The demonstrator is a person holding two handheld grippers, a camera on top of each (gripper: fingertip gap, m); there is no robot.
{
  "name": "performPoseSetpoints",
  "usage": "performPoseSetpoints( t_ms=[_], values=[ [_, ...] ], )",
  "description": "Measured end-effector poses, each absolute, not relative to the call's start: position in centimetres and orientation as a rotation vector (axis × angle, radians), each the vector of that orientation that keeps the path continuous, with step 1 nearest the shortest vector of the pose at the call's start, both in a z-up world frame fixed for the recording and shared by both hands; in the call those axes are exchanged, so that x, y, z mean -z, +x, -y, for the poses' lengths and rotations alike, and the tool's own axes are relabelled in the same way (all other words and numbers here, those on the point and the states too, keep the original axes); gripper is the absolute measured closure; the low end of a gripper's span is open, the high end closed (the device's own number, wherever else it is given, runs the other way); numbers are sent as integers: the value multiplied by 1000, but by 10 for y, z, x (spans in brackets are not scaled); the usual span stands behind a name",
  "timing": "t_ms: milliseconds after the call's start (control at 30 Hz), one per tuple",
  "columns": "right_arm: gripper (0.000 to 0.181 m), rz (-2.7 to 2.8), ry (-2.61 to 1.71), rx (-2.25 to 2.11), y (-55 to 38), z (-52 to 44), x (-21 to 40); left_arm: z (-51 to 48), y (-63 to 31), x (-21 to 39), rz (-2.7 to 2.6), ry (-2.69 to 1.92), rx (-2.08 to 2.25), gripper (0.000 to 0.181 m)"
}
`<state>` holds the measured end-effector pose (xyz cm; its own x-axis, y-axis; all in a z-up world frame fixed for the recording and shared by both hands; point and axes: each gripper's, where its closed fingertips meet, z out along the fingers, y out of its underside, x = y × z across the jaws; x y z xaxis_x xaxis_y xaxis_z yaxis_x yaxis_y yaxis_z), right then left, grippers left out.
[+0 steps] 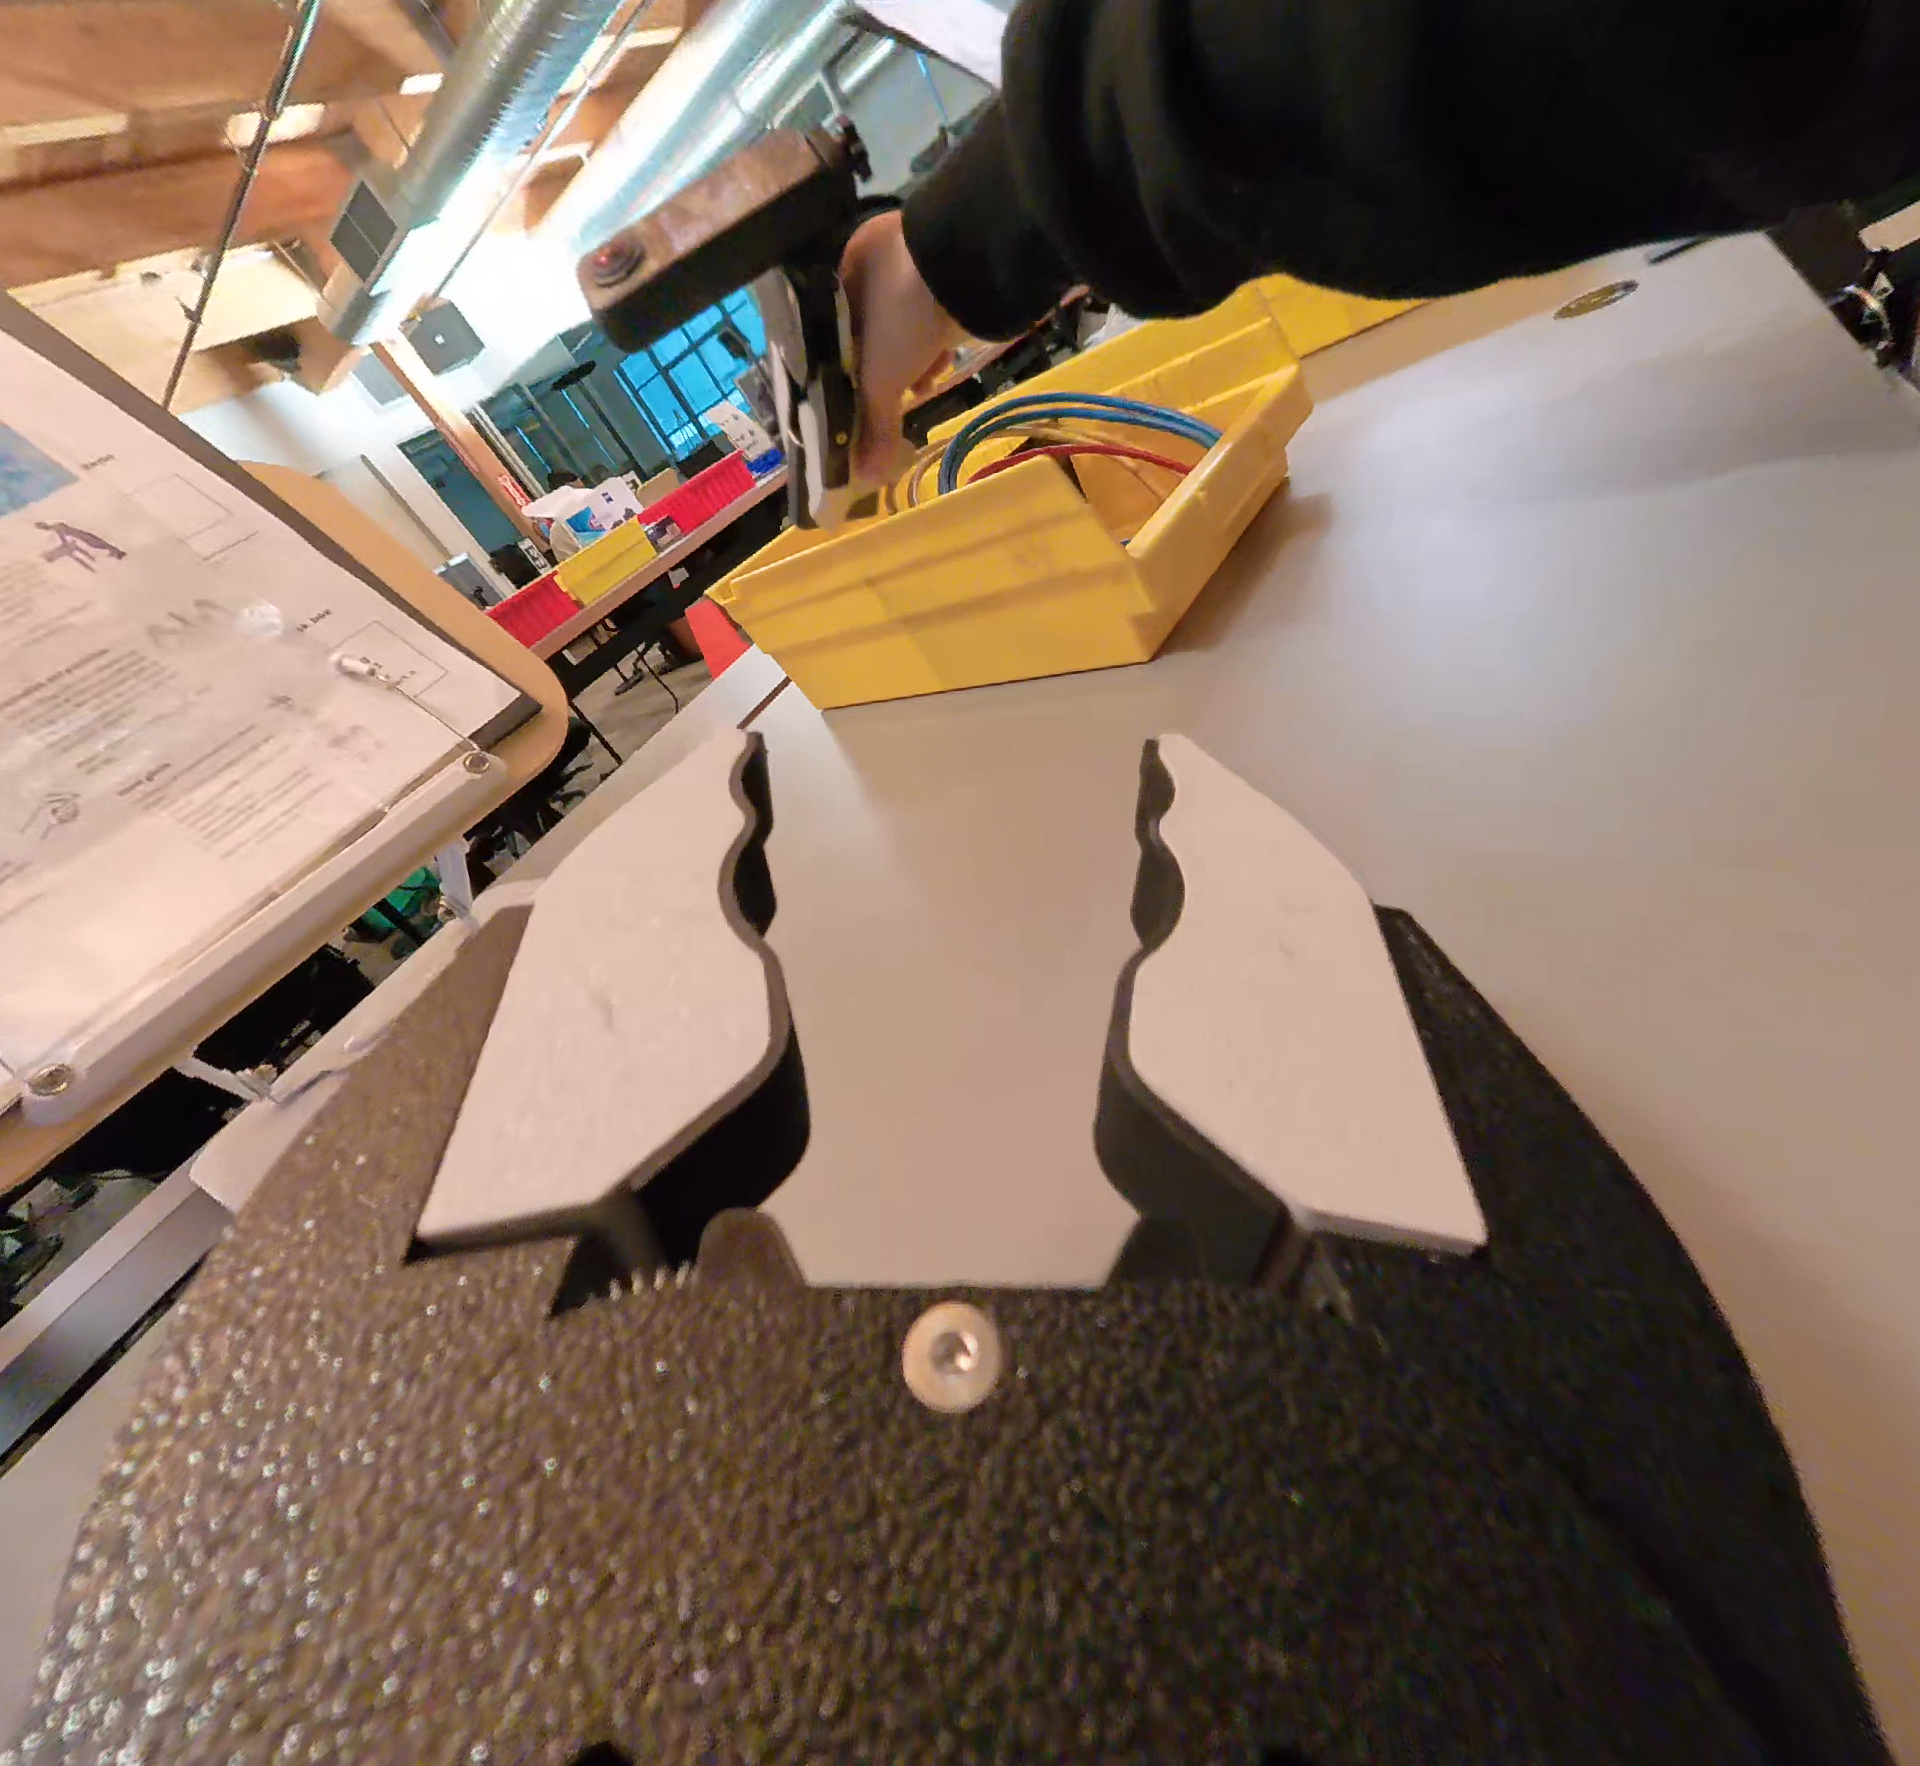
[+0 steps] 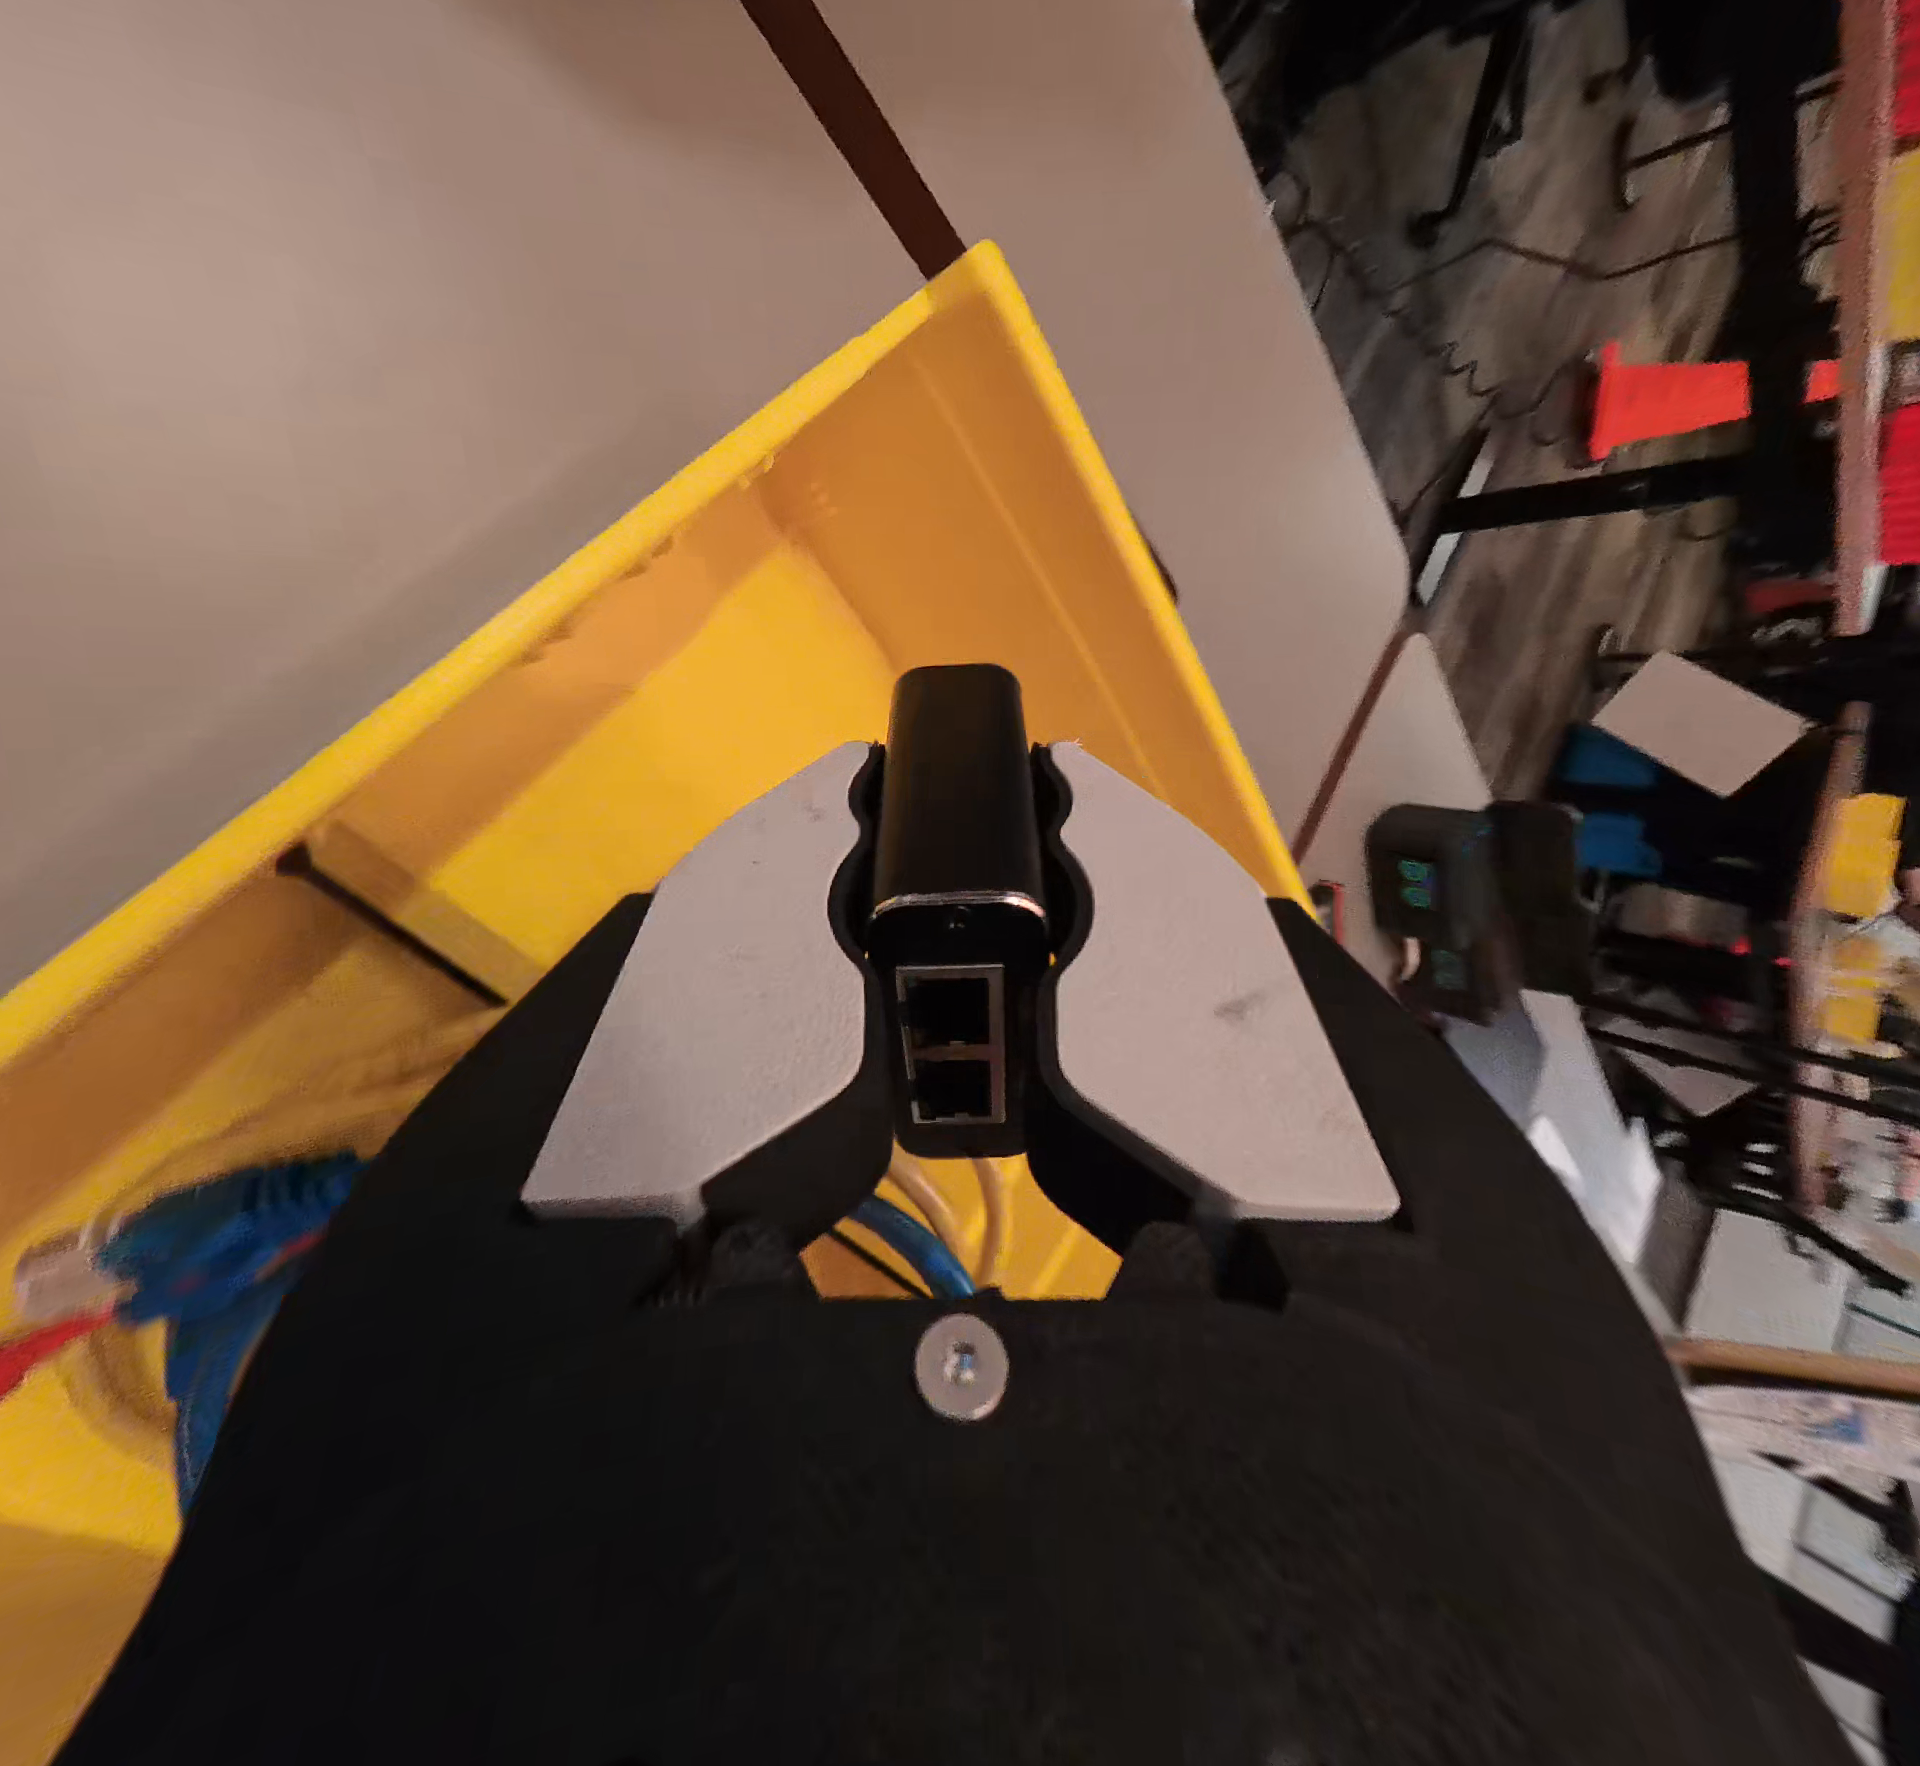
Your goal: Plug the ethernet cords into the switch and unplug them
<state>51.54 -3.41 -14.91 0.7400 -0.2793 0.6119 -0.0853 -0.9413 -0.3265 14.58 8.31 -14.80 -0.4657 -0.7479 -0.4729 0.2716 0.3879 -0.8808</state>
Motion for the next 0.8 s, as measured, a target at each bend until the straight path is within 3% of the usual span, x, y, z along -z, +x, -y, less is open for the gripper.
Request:
performPoseSetpoints(
  t_ms=[167, 233, 467, 600, 800],
  values=[
    [155, -291, -2665, 980, 515, 32, 154, -85, 146, 148, -1648, -442, 1275, 115],
    [146, -272, -2662, 981, 513, 29, 149, -83, 147, 150, -1662, -433, 1258, 115],
    [140, -362, -2450, 1036, 500, 32, 102, -86, 148, 151, -1660, -441, 1244, 116],
    [132, -501, -2294, 908, 436, 61, 88, -89, 148, 152, -1655, -452, 1242, 116],
    [125, -625, -2060, 801, 318, 130, 124, -87, 151, 155, -1678, -497, 1229, 116]
  ],
)
